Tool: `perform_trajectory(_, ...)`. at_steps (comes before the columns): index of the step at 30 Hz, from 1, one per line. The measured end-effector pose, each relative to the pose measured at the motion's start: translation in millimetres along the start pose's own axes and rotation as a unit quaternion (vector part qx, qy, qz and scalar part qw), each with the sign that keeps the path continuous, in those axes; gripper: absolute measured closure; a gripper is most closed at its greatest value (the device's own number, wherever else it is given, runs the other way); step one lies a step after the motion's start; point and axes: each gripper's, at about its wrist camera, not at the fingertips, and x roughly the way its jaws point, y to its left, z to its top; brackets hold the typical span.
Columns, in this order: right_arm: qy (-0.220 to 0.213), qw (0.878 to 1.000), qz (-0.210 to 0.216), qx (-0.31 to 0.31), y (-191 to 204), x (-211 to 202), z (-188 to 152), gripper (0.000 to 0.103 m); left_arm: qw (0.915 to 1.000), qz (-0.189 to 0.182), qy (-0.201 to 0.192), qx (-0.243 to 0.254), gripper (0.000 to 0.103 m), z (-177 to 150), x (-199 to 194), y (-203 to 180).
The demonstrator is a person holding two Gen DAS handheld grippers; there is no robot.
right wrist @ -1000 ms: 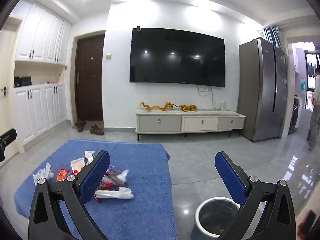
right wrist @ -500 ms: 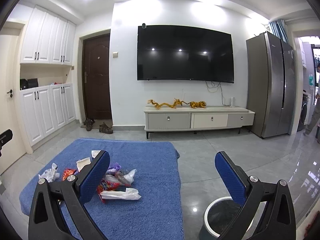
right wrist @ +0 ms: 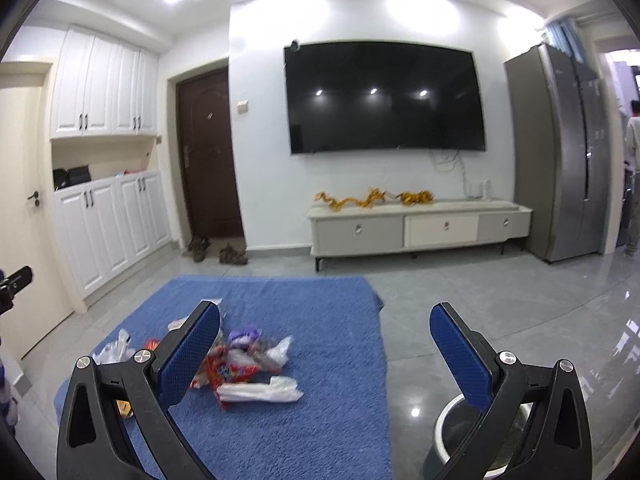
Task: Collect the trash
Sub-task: 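Approach the pile of wrappers on the blue rug with both tools, then grasp the red-wrapped plastic bag with the left tool while the right tool grasps a white tissue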
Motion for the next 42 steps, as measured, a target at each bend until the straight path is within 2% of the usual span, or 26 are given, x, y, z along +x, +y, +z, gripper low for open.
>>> perform_trajectory(3,0.021,1.000,0.023,-0.006,5,16,-8,0.005,0.9992,-0.021,0.031,0.014,0.000,-10,22,-8)
perform_trajectory(8,0.075,0.995,0.067,-0.017,15,56,-23,0.016,0.9919,-0.087,0.084,0.039,0.000,-30,62,-29)
perform_trajectory(11,0.110,0.990,0.089,-0.026,20,80,-38,0.021,0.9839,-0.123,0.107,0.073,0.000,-41,80,-49)
perform_trajectory(13,0.148,0.983,0.109,-0.019,23,99,-52,0.030,0.9765,-0.148,0.122,0.099,0.010,-46,93,-65)
perform_trajectory(17,0.226,0.962,0.150,0.021,22,137,-84,0.044,0.9589,-0.200,0.144,0.141,0.013,-55,117,-95)
perform_trajectory(22,0.297,0.931,0.193,0.087,18,172,-114,0.045,0.9412,-0.236,0.179,0.163,0.030,-66,152,-114)
perform_trajectory(23,0.310,0.923,0.204,0.106,16,179,-119,0.045,0.9384,-0.240,0.187,0.164,0.030,-68,160,-117)
perform_trajectory(25,0.324,0.913,0.213,0.128,15,189,-125,0.045,0.9342,-0.246,0.198,0.166,0.033,-71,171,-118)
perform_trajectory(30,0.335,0.901,0.223,0.164,17,217,-130,0.045,0.9232,-0.261,0.232,0.161,0.047,-79,199,-124)
perform_trajectory(32,0.331,0.898,0.226,0.183,16,231,-129,0.045,0.9196,-0.265,0.248,0.150,0.057,-82,208,-124)
perform_trajectory(34,0.331,0.894,0.225,0.200,13,241,-123,0.045,0.9170,-0.271,0.260,0.136,0.076,-85,211,-123)
perform_trajectory(35,0.332,0.893,0.223,0.205,13,246,-121,0.046,0.9166,-0.272,0.262,0.131,0.080,-85,211,-122)
perform_trajectory(36,0.331,0.892,0.224,0.211,12,248,-120,0.051,0.9170,-0.272,0.262,0.128,0.084,-85,210,-122)
perform_trajectory(37,0.330,0.892,0.224,0.213,13,251,-118,0.063,0.9181,-0.272,0.261,0.123,0.087,-85,208,-121)
perform_trajectory(38,0.332,0.891,0.224,0.213,14,254,-118,0.071,0.9188,-0.273,0.259,0.120,0.089,-84,205,-121)
perform_trajectory(39,0.333,0.891,0.223,0.213,14,255,-116,0.086,0.9196,-0.275,0.256,0.115,0.091,-82,201,-120)
perform_trajectory(40,0.334,0.891,0.223,0.212,15,256,-116,0.092,0.9203,-0.275,0.254,0.113,0.093,-79,199,-118)
perform_trajectory(42,0.332,0.894,0.220,0.204,12,255,-120,0.096,0.9232,-0.274,0.247,0.108,0.094,-72,190,-115)
